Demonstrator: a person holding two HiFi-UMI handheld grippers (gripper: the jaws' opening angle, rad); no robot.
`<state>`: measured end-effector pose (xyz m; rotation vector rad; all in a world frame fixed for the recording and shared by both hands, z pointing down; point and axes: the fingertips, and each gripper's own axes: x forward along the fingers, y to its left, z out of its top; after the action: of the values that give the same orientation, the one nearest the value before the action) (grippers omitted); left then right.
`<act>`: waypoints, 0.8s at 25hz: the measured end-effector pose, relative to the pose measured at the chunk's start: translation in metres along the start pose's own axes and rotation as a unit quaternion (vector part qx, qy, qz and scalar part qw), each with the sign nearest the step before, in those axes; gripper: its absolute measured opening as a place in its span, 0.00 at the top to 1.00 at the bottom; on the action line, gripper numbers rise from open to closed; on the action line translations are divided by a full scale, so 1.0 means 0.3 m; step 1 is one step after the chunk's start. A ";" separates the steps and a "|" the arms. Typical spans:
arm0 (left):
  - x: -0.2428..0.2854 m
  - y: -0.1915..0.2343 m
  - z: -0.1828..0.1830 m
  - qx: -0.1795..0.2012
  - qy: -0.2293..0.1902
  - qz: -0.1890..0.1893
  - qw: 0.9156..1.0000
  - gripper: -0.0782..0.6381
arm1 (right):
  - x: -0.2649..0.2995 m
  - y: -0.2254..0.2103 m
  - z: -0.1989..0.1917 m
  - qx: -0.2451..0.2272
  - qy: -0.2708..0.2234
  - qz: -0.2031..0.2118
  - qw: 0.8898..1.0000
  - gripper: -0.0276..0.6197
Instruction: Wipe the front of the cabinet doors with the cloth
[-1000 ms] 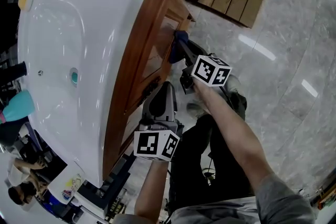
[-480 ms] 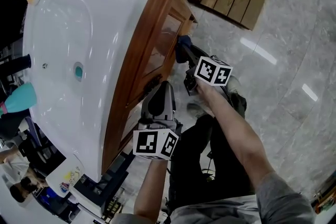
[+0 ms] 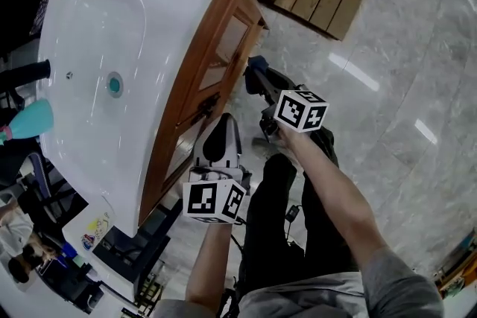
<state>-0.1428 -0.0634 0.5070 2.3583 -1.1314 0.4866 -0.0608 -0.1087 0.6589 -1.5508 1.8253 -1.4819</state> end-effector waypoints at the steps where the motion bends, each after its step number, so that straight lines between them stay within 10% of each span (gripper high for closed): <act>1: -0.006 -0.005 0.004 -0.002 -0.001 0.000 1.000 0.88 | -0.013 0.014 0.008 -0.005 0.000 0.002 1.000 0.83; 20: -0.134 -0.004 0.104 -0.041 -0.032 0.040 0.998 0.88 | -0.263 0.329 0.117 -0.183 -0.002 0.068 0.981 0.83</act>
<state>-0.1624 -0.0550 0.4608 2.2798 -1.2554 0.3872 -0.0575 -0.0704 0.5336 -1.5422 2.2488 -1.1268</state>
